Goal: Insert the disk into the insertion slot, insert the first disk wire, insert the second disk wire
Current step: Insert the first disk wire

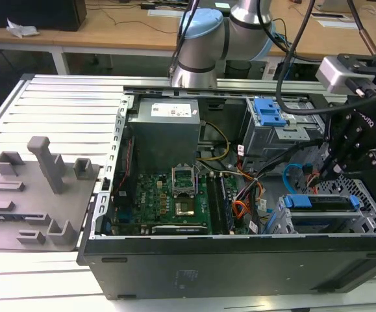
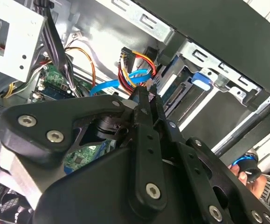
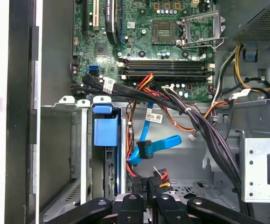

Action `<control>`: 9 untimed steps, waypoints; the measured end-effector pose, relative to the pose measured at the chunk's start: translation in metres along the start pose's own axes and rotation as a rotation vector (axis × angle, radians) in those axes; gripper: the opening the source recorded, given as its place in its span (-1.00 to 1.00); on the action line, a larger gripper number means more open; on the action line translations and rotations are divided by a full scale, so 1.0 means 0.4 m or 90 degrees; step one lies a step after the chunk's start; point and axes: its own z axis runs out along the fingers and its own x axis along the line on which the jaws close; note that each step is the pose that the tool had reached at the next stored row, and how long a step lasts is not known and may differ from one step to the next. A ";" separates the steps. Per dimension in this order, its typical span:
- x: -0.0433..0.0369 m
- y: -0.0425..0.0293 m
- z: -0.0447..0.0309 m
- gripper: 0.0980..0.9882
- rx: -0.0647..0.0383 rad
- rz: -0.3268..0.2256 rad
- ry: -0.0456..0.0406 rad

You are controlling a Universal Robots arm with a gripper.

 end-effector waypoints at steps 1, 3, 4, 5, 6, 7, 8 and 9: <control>0.004 0.000 0.000 -0.83 0.000 0.000 0.0000; 0.014 0.000 0.000 -0.83 0.000 0.000 0.0001; 0.020 0.000 0.000 -0.83 0.000 0.000 0.0000; 0.028 -0.001 0.001 -0.83 0.000 0.000 0.0000; 0.031 -0.001 0.001 -0.83 0.000 0.000 -0.0001; 0.034 -0.001 0.001 -0.83 0.000 0.000 0.0000; 0.038 -0.001 0.001 -0.83 0.000 0.000 0.0000; 0.042 -0.001 0.001 -0.83 0.000 0.000 0.0000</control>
